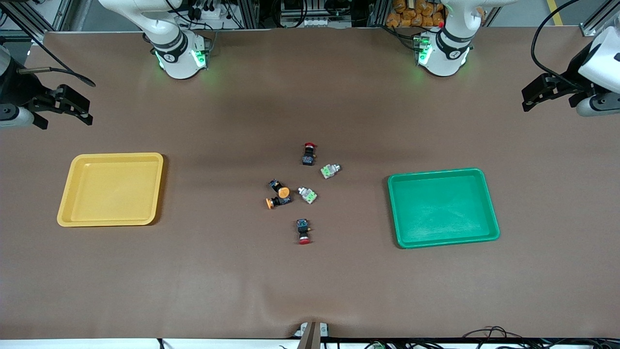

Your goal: Place green and yellow buttons in trays

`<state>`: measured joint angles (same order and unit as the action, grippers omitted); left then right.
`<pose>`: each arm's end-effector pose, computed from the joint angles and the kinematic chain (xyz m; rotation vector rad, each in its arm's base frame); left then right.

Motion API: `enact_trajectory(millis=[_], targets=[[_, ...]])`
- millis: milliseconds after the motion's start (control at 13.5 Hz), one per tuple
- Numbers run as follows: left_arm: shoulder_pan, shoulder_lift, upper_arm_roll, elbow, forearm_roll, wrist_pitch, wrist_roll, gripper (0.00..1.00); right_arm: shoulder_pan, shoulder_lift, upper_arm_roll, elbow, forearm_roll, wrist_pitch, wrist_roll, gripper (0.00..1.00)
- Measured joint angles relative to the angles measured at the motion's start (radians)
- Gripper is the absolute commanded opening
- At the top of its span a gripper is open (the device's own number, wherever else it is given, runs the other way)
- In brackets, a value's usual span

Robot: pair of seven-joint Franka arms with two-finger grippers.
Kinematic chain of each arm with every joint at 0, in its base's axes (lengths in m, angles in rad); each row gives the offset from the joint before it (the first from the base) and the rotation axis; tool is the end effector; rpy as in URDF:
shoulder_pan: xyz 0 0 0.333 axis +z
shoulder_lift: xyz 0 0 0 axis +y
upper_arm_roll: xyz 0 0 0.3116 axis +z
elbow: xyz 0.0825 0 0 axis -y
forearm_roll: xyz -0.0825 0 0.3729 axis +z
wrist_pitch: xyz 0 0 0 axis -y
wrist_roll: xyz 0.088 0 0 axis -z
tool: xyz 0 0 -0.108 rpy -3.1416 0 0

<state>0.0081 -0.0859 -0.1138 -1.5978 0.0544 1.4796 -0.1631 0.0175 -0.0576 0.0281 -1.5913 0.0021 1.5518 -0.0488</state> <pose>0.5050 -0.0501 0.6440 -3.0721 -0.0953 0.0369 0.5234 0.0246 0.6387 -3.1375 -0.1482 -0.0284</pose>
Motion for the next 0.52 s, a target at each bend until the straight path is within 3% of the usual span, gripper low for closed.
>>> enact_trajectory(millis=[519], targets=[[0.007, 0.0, 0.006, 0.007, 0.0, -0.005, 0.0, 1.0, 0.0, 0.0, 0.0, 0.0, 0.001, -0.006, 0.004, 1.0]])
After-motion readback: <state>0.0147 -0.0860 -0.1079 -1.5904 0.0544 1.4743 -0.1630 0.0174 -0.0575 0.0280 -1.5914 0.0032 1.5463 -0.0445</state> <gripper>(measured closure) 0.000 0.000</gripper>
